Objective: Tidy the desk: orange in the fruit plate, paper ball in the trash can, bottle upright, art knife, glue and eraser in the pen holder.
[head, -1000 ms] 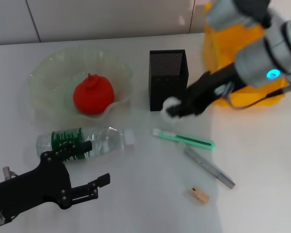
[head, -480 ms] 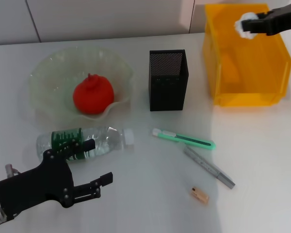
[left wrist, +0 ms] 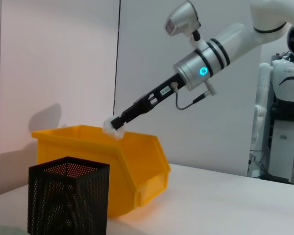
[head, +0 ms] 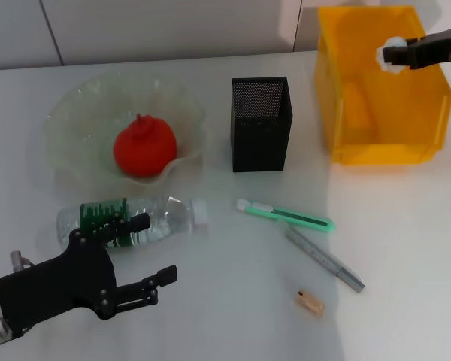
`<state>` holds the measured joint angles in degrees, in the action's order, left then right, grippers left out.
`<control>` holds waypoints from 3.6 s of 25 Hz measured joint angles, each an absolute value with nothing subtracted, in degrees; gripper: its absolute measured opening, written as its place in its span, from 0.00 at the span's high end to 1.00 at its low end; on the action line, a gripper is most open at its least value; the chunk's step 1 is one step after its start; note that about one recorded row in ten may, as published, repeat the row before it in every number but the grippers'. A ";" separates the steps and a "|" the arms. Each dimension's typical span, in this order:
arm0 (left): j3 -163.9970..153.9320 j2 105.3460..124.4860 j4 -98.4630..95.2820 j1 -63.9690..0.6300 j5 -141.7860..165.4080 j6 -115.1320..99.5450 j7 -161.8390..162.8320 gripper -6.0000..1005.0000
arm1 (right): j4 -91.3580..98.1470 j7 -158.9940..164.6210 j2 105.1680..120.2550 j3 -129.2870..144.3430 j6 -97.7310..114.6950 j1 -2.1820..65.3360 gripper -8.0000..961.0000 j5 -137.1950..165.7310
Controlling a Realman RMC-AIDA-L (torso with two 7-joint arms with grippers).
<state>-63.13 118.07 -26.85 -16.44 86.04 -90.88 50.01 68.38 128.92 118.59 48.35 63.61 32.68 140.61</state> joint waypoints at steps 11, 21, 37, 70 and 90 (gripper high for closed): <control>-62.75 118.20 -27.34 -16.61 85.76 -92.44 49.39 0.14 | 64.15 128.10 117.93 48.38 64.74 34.52 0.39 139.59; -62.75 118.18 -30.75 -18.30 85.72 -92.90 52.40 0.14 | 72.89 123.61 118.67 47.88 71.06 28.17 0.22 128.68; -70.54 118.70 -58.54 -27.63 105.58 -88.59 86.12 0.14 | 53.17 72.03 118.46 35.38 105.71 6.87 0.21 100.02; -95.29 119.18 -67.46 -36.02 132.41 -68.05 111.53 0.14 | 42.41 65.06 118.77 26.91 107.91 9.05 0.22 115.02; -97.03 119.18 -62.53 -38.49 134.52 -64.82 111.62 0.14 | 41.47 65.03 118.86 26.89 106.68 9.65 0.22 115.31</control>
